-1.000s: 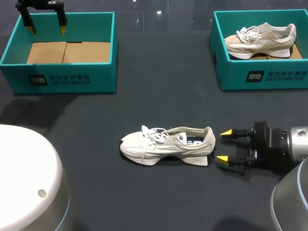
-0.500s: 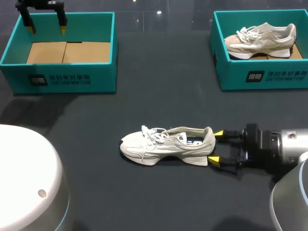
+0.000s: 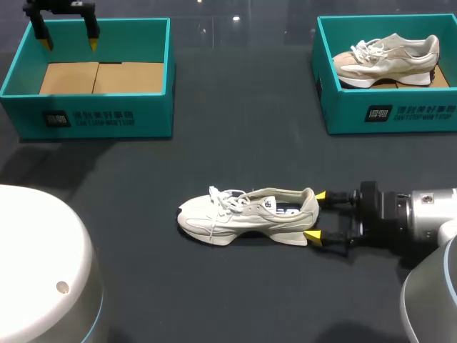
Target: Take the shoe out of the shoebox, open the shoe tongue, remove and reinsert the insole, then place the shoe into the shoebox
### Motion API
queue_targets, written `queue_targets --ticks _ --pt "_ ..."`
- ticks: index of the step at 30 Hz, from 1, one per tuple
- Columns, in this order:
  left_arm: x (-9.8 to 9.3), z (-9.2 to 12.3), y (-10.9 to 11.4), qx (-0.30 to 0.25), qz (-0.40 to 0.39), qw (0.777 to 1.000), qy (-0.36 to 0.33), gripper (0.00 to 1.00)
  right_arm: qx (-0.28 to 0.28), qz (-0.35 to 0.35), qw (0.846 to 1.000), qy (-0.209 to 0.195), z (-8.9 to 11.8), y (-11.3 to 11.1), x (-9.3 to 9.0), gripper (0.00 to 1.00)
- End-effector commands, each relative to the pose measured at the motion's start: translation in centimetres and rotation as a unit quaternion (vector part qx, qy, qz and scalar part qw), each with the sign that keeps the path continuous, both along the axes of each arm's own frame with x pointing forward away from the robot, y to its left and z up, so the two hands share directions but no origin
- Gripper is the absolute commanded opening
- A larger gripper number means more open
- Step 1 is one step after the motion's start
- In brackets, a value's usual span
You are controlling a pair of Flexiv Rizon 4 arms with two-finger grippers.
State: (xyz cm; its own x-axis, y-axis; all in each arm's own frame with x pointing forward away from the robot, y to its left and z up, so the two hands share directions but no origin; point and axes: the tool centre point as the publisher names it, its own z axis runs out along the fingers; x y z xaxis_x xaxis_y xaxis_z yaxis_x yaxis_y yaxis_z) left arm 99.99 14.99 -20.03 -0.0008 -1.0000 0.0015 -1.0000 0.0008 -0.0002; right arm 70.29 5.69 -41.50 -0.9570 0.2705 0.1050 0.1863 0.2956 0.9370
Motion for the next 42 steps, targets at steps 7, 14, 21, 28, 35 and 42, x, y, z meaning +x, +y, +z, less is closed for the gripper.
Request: queue_targets --ticks 7,14,21,28,35,42 --pt "0.0 0.0 0.0 0.000 0.000 1.000 0.000 1.00 -0.012 -0.006 1.000 0.008 1.1 -0.2 -0.3 1.00" --pt "0.0 0.0 0.0 0.000 0.000 1.000 0.000 1.00 -0.010 0.011 1.000 -0.004 1.4 0.1 -0.1 1.00" --pt "0.0 0.0 0.0 0.000 0.000 1.000 0.000 1.00 -0.008 0.027 1.000 -0.003 1.1 1.0 0.3 1.00" --pt "0.0 0.0 0.0 0.000 0.000 1.000 0.000 1.00 -0.001 0.034 0.999 -0.006 0.5 1.5 0.3 1.00" --pt "0.0 0.0 0.0 0.000 0.000 1.000 0.000 1.00 0.005 0.039 0.999 -0.009 0.3 2.1 0.3 1.00" --pt "0.0 0.0 0.0 0.000 0.000 1.000 0.000 1.00 0.011 0.051 0.999 -0.015 0.2 3.0 0.3 1.00"
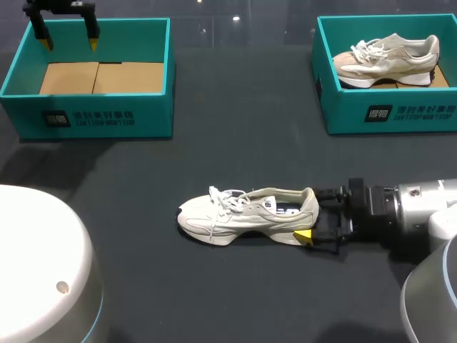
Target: Take the shoe out of the shoebox, open the shoe tongue, remove and reinsert the insole, then place the shoe into the shoebox
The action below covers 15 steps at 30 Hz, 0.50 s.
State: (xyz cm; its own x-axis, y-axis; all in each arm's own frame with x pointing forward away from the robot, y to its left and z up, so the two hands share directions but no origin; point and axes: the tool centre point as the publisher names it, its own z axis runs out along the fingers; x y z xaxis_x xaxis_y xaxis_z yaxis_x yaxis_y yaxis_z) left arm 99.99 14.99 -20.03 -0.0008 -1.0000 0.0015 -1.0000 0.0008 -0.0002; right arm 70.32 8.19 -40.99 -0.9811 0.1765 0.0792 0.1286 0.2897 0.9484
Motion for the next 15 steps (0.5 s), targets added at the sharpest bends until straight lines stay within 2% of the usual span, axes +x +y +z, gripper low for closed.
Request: queue_targets --ticks 1,15 --pt "0.01 0.02 0.01 0.000 0.000 1.000 0.000 1.00 0.001 0.005 1.000 0.001 -0.36 0.55 0.23 1.00" --pt "0.01 0.02 0.01 0.000 0.000 1.000 0.000 1.00 0.006 0.012 1.000 -0.007 -0.63 1.13 0.16 1.00"
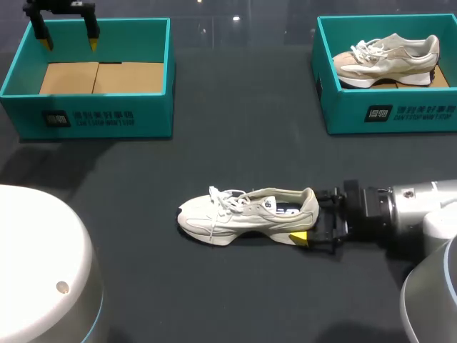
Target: Take the shoe out of the shoebox, open the shoe tongue, remove and reinsert the insole, then place the shoe into the shoebox
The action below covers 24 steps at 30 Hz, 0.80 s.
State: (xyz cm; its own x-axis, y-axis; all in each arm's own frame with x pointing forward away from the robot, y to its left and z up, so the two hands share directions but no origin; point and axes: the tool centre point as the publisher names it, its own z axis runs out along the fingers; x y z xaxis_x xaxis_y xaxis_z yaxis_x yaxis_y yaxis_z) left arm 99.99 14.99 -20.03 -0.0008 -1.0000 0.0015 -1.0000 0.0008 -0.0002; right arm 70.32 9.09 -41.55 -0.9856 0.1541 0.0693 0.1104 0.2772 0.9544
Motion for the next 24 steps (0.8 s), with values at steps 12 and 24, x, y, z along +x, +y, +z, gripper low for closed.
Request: queue_targets --ticks 12,24 --pt "0.01 0.02 0.00 0.000 0.000 1.000 0.000 1.00 -0.009 0.014 1.000 -0.006 -0.09 0.55 0.44 0.00" --pt "0.01 0.02 0.00 0.000 0.000 1.000 0.000 1.00 -0.013 0.046 0.999 -0.004 0.09 -0.02 1.16 0.00"
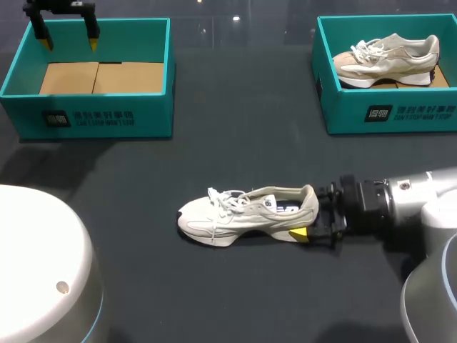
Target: Take the shoe out of the shoebox, open the shoe tongue, remove and reinsert the insole, then place the shoe into the shoebox
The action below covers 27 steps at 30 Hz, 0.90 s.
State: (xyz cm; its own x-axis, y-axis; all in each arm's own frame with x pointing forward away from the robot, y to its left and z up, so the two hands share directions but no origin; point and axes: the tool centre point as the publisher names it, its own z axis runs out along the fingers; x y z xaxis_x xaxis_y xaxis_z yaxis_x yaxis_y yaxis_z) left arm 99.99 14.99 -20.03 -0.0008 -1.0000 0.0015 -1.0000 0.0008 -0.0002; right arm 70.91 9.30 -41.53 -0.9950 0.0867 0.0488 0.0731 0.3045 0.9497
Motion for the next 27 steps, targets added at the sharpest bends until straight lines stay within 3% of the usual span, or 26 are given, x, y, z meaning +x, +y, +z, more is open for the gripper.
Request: queue_targets --ticks 1,24,27 --pt "0.0 0.0 0.0 0.000 0.000 1.000 0.000 1.00 -0.004 0.016 1.000 0.006 0.1 -0.2 0.6 0.00" --pt "0.0 0.0 0.0 0.000 0.000 1.000 0.000 1.00 0.003 0.032 0.999 0.009 -0.1 -0.3 0.9 0.00" --pt "-2.3 1.1 -2.0 0.012 0.010 1.000 -0.011 1.00 0.003 0.032 0.999 0.009 -0.1 -0.3 0.9 0.00"
